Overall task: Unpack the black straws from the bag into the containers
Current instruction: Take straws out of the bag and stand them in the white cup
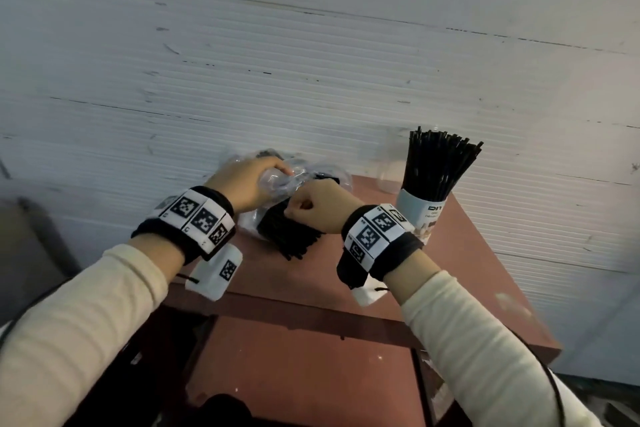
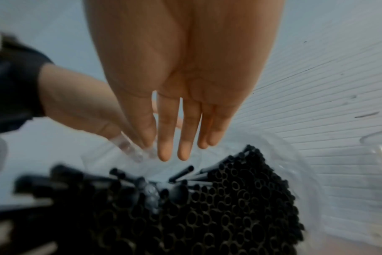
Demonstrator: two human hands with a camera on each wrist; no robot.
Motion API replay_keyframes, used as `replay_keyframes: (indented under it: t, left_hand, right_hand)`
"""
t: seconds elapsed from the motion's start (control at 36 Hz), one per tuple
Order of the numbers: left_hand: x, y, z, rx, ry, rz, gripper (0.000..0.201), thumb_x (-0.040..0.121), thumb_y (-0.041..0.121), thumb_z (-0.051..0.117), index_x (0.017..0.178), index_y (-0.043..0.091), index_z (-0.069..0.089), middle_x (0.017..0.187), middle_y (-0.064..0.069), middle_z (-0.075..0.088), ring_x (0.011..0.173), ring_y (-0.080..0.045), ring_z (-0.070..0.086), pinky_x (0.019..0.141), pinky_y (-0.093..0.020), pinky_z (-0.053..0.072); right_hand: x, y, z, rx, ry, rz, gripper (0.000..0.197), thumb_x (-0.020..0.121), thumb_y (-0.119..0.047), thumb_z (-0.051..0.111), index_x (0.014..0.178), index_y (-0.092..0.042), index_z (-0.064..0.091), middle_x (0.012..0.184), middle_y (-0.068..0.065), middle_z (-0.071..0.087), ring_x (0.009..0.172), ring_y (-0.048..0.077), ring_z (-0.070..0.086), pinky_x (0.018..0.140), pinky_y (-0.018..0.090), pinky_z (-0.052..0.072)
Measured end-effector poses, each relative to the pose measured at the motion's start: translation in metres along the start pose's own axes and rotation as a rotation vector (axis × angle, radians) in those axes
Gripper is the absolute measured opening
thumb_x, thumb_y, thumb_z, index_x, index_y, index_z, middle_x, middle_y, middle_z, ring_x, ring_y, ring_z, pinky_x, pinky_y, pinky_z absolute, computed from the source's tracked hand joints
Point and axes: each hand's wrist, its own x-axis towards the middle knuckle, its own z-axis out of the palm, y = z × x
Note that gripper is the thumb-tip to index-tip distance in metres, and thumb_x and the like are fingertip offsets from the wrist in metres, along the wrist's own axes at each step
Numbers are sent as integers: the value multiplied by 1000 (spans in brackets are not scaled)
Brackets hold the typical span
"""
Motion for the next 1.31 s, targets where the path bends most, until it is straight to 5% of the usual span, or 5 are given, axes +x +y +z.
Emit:
replay_keyframes:
  t: [0.14, 0.25, 0.5, 0.81, 1.31]
  left_hand:
    - [7, -2, -6, -114, 180, -80, 37, 84, -3, 59, 105, 27, 63, 73, 6, 53, 59, -15, 48, 47, -9, 34]
    - [11, -1, -10, -159, 232, -97, 42, 84, -4, 59, 108, 31, 60, 73, 5, 48, 56, -14, 44, 44, -17, 36]
    - [13, -6, -10, -185, 232, -89, 46, 85, -3, 60, 121, 26, 60, 106, 4, 50, 98, -7, 46, 56, -5, 33]
    - [11, -9, -13, -163, 224, -90, 47, 83, -3, 58, 118, 28, 60, 90, -4, 52, 70, -15, 49, 56, -18, 41]
    - [10, -7, -7, -167, 196, -59, 45, 84, 2, 60, 122, 27, 59, 82, -10, 58, 69, -19, 53, 60, -19, 45]
  right_hand:
    - [25, 0, 7, -179, -24, 41, 35, 95, -36, 52, 109, -9, 69, 111, 11, 66, 104, 26, 59, 93, 38, 44]
    - [34, 2, 15, -195, -92, 150, 56, 93, -48, 51, 140, -17, 46, 143, 13, 42, 129, 33, 43, 109, 42, 35]
    - [36, -2, 14, -161, -125, 16, 43, 95, -24, 53, 138, -29, 50, 144, 10, 38, 134, 27, 35, 112, 34, 23]
    - [37, 9, 3, -103, 25, 27, 34, 87, -14, 61, 119, -25, 63, 125, 8, 46, 116, 25, 46, 89, 23, 31]
    - [6, 26, -14, 96, 95, 54, 31, 84, -10, 65, 110, -26, 70, 108, -3, 65, 99, 15, 60, 88, 25, 48]
